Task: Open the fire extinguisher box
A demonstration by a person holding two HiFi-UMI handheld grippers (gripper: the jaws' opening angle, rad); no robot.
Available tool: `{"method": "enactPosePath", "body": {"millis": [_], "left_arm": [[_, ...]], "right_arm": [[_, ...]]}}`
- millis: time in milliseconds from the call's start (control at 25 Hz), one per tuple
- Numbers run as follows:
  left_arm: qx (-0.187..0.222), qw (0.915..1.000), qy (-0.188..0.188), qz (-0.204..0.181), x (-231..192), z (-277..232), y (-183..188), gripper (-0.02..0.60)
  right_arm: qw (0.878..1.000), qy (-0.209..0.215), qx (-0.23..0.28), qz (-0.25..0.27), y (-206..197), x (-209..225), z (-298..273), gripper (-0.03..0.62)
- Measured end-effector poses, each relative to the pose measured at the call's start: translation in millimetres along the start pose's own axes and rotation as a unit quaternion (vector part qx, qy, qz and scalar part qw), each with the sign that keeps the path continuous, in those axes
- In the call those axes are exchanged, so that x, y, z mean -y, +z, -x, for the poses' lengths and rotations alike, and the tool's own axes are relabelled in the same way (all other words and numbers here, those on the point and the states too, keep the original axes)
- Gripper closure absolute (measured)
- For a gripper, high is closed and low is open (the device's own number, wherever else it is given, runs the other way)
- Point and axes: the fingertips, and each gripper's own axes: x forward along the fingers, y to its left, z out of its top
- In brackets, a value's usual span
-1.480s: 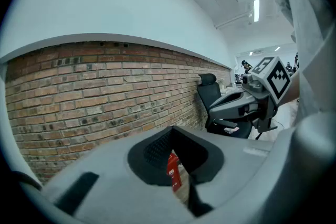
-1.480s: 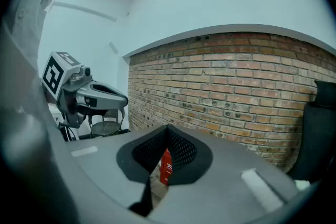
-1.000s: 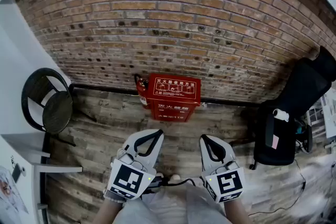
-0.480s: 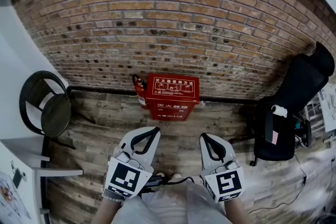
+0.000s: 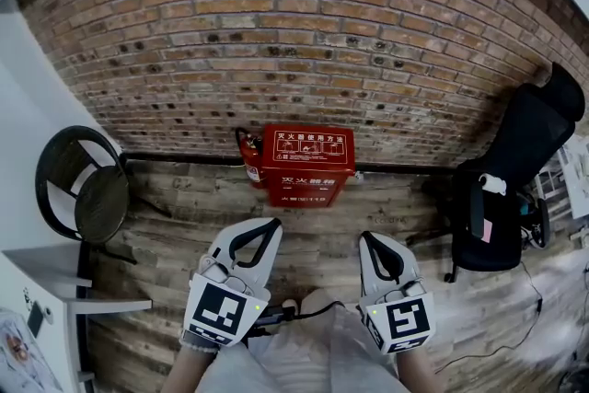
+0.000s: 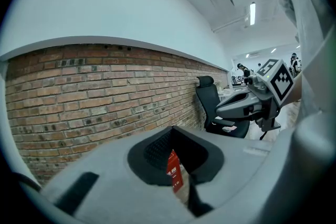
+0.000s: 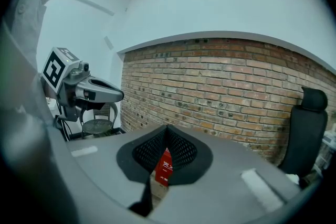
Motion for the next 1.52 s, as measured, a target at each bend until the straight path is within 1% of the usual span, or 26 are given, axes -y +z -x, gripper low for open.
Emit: {"method": "enactPosePath", "body": {"millis": [240,600,920,1280,1360,1520], "left_arm": [[0.002,1.0,0.0,0.002,-5.0,-0.9,-3.0,0.581],[-0.003,0.9999,0.013,0.009,-25.1,-30.1,-4.1,0.581],[-0.006,0.9992,0.038,0.014,-55.3,-84.6,3.6,0.581],[-0.021,0.998,0.058,0.016,-84.8,-152.7,14.9,0.581],[-0.027,0.9975,0.062,0.016,-90.3,-164.5,15.9,0.581],[-0.023,0.9965,0.076,0.024,-100.0,-184.2,20.8,0.581]], "right_arm": [[1.0,0.0,0.001,0.001,1.2,-0.4,-3.3,0.588],[1.0,0.019,-0.001,0.006,6.6,18.3,-42.2,0.588],[0.999,0.049,0.0,0.011,13.9,63.0,-98.5,0.588],[0.997,0.08,-0.007,0.008,18.4,118.9,-160.3,0.588],[0.996,0.088,-0.009,0.009,19.1,128.7,-172.0,0.588],[0.994,0.105,-0.012,0.017,21.4,143.5,-189.7,0.588]]}}
